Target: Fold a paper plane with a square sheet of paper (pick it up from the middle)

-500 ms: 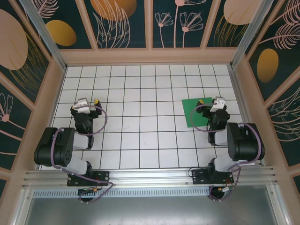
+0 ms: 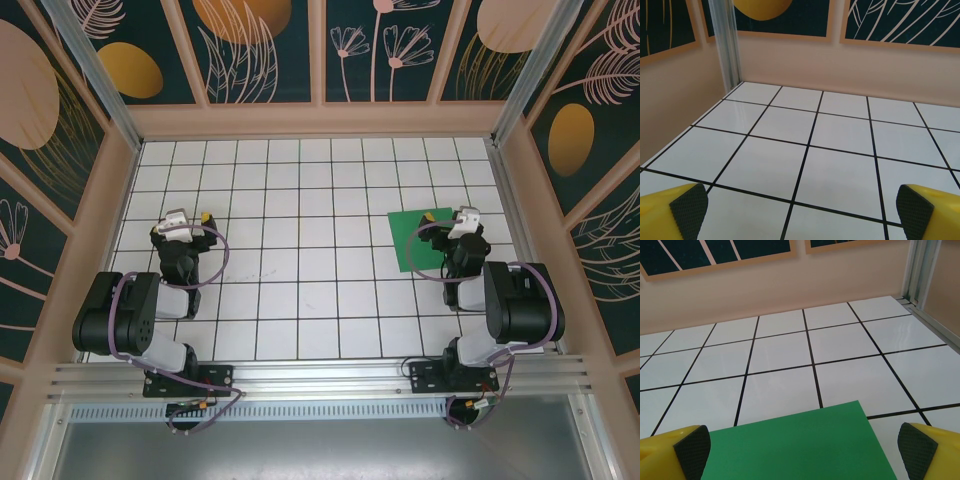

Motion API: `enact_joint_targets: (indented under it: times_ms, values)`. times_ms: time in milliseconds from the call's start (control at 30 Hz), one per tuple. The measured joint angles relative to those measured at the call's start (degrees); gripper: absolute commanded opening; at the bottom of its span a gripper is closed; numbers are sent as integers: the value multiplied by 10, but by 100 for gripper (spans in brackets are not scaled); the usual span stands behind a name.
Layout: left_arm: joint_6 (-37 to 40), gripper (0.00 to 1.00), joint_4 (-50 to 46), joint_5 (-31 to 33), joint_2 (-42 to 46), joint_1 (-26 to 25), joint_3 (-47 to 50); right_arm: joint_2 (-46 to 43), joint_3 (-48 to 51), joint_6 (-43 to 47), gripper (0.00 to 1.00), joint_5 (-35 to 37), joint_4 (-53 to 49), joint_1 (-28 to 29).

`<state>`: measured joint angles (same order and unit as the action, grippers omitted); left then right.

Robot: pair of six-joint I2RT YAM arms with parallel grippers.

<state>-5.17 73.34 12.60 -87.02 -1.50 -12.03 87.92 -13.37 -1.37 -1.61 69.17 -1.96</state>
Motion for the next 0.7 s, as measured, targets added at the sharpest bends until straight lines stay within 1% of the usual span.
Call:
enact_joint_targets:
  times_ms: [333,400,500,633,700]
  values:
    - [0,98,-4,-2,3,0,0,-5,-1,0,99,3,-11,0]
    - [0,99,-21,1,17,0,-1,-26,-9,0,99,16,-49,4]
    - [-1,99,-58,9,57,0,-9,-75,-44,-3,99,60,-125,21]
    - [-23,99,-157,30,129,0,-49,-136,-112,-49,99,88,-233,37]
    - [-47,99,-207,38,165,0,-71,-149,-151,-79,99,91,-294,40]
